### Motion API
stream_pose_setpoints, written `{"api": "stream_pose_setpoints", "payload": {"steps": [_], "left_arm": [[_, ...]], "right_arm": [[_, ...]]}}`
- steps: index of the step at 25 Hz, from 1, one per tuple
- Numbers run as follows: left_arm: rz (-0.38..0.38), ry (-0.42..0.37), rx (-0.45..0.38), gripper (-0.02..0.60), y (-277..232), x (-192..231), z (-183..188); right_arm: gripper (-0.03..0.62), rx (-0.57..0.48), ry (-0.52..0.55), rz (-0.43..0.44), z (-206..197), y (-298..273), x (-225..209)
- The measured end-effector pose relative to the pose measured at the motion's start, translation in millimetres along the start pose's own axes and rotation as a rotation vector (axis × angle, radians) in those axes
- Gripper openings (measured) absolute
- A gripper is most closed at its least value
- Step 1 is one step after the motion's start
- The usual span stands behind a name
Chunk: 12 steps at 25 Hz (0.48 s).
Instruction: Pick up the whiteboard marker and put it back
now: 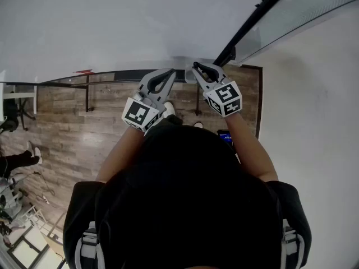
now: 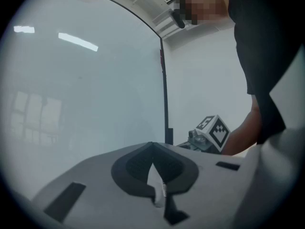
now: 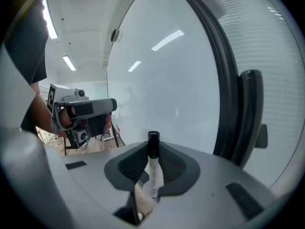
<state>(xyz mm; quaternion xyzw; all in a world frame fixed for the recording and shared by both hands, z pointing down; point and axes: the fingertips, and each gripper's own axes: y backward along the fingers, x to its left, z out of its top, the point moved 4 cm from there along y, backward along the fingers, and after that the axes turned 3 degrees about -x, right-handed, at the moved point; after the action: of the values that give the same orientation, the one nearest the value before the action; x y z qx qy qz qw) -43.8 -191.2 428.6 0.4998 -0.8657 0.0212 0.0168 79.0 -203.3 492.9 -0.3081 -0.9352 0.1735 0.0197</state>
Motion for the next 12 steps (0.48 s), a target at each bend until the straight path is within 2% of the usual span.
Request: {"api": "stream_pose_setpoints", "payload": {"steps": [12], "left_arm": [[0.015, -0.037, -0.014, 0.003, -0.6, -11.1, 18.9]], "right_arm": [[0.063, -0.158, 0.058, 0.043, 60.2, 37.8, 8.3]]}}
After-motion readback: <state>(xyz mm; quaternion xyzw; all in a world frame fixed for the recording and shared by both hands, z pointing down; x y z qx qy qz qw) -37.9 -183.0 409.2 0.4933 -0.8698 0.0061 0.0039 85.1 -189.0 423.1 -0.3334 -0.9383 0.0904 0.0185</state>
